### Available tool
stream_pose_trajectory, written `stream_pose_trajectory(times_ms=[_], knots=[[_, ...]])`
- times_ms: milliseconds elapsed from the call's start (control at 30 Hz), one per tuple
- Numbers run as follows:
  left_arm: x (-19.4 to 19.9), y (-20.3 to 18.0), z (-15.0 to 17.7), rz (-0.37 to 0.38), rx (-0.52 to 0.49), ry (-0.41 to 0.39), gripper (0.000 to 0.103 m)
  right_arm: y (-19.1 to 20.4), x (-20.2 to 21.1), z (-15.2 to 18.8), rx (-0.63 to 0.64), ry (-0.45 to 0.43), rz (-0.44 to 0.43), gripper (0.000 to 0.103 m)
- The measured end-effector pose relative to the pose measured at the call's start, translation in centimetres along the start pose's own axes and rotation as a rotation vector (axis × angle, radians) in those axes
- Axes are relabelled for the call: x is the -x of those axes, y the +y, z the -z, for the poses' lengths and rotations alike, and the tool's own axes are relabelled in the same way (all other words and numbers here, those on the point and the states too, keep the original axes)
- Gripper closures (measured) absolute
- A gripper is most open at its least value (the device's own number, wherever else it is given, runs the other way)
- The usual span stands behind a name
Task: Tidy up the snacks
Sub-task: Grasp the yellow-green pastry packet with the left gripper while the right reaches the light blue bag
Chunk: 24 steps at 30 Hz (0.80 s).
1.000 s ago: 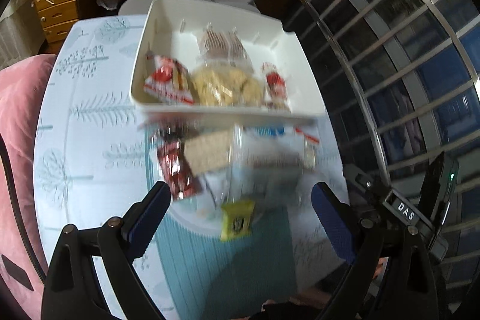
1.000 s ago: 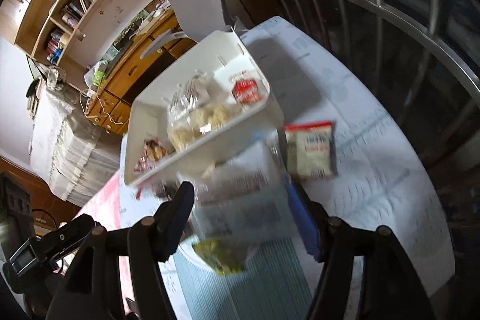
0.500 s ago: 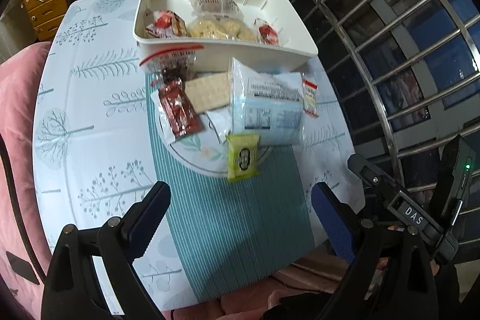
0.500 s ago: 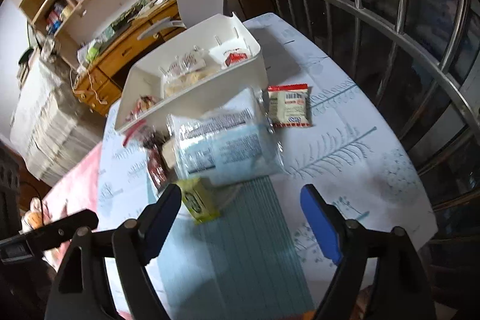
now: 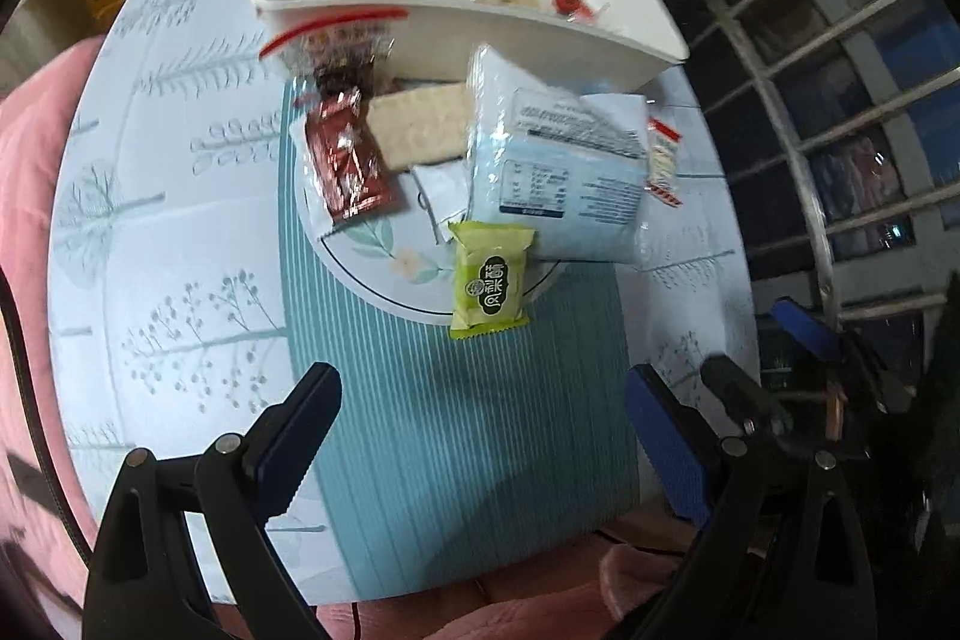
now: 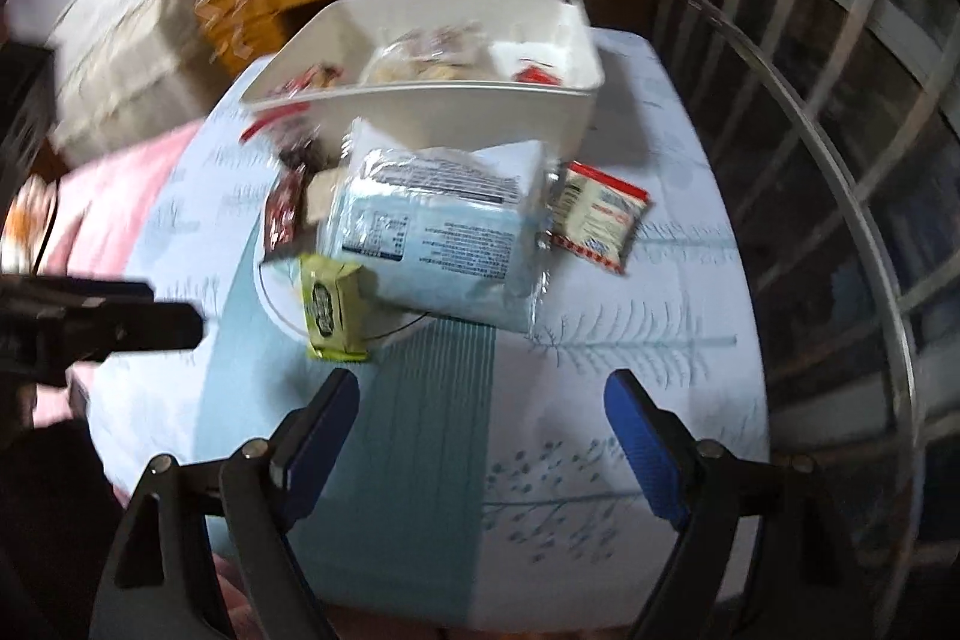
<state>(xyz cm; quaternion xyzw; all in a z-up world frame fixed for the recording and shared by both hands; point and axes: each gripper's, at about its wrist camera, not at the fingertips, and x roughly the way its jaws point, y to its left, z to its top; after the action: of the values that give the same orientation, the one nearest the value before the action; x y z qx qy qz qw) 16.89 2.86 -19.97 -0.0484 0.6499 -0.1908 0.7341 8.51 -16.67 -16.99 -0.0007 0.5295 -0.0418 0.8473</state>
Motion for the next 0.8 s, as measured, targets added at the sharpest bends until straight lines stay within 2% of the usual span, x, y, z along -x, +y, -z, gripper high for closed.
stream_pose_trajectory(times_ms=[100,233,433,600,800], knots=[[-1.3,-0.2,-0.1,-0.010,0.067,0.002,0.009,0.1,-0.7,-0.5,0.102,0.016,-0.024,0.009],[-2.7,-0.2,0.0,-0.030,0.160,-0.009,0.009,-0.1,-2.1,-1.2,0.249,0.032,-0.046,0.007],[-4.9,-0.1,-0.3,-0.069,0.283,-0.030,0.009,-0.9,-3.9,-2.6,0.430,0.005,-0.065,0.004],[-6.4,-0.6,-0.7,-0.104,0.323,-0.049,0.009,-1.0,-5.7,-3.7,0.565,-0.006,-0.109,0.001],[-8.3,-1.1,-1.4,-0.148,0.350,-0.047,0.016,0.1,-7.6,-4.4,0.704,-0.032,-0.148,0.000]])
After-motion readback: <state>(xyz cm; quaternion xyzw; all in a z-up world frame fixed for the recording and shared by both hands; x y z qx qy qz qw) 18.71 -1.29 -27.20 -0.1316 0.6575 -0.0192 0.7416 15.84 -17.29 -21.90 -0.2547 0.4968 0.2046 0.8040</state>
